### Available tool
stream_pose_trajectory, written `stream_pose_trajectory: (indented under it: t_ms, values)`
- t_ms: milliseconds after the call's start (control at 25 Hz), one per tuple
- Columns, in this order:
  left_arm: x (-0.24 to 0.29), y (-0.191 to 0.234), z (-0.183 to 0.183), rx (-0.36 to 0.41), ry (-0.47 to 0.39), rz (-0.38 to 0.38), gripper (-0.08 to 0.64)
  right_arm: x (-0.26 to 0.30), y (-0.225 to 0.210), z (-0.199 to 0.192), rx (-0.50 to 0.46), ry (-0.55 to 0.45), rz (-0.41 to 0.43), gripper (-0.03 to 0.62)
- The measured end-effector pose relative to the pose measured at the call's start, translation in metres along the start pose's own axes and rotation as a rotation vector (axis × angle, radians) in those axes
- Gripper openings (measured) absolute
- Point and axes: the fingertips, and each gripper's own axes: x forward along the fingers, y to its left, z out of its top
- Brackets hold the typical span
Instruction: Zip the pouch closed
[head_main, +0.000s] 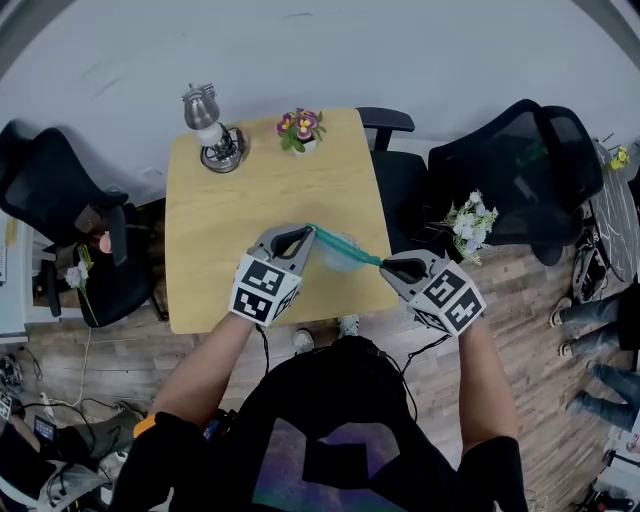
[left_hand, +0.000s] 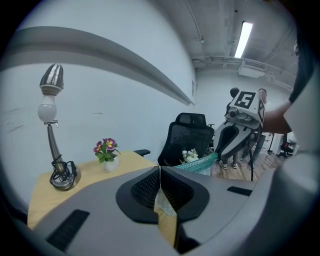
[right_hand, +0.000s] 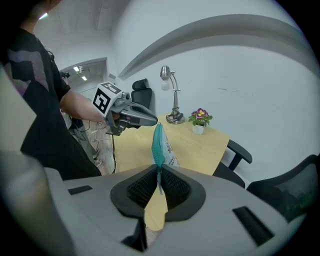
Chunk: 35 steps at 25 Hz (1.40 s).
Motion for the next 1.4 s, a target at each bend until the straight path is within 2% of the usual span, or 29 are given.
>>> stream_pose_trajectory:
  t_ms: [160,320,520,640,760,920,1080,1280,1400]
  values:
    - [-0.001,-0.004,-0.004,-0.012,0.002,-0.011,0.019,0.002,0.000,0.003,0.014,-0.023,-0.024,0.065]
    - [-0.007,-0.005,-0.002,-0.033,-0.011,0.000,0.119,0.001,0.003,0.012,0.025,-0.053,-0.040,0.125]
    - [-0.024,-0.006,0.013,-0.072,-0.061,0.028,0.144,-0.012,0.009,0.036,0.035,-0.143,-0.081,0.166]
    - [-0.040,-0.006,0.029,-0.103,-0.111,0.054,0.144,-0.024,0.013,0.058,0.047,-0.225,-0.131,0.167]
    - [-0.060,-0.010,0.046,-0.105,-0.160,0.100,0.144,-0.038,0.014,0.079,0.070,-0.309,-0.231,0.166]
    - [-0.088,-0.016,0.061,-0.081,-0.209,0.174,0.144,-0.056,0.016,0.097,0.122,-0.405,-0.391,0.109]
    - [-0.112,-0.021,0.067,-0.078,-0.234,0.229,0.129,-0.073,0.023,0.108,0.180,-0.480,-0.487,0.033]
    - [-0.137,-0.034,0.071,-0.063,-0.264,0.245,0.114,-0.087,0.039,0.116,0.199,-0.526,-0.566,0.018]
    - [-0.148,-0.042,0.066,-0.073,-0.247,0.241,0.110,-0.092,0.048,0.119,0.204,-0.547,-0.600,0.017]
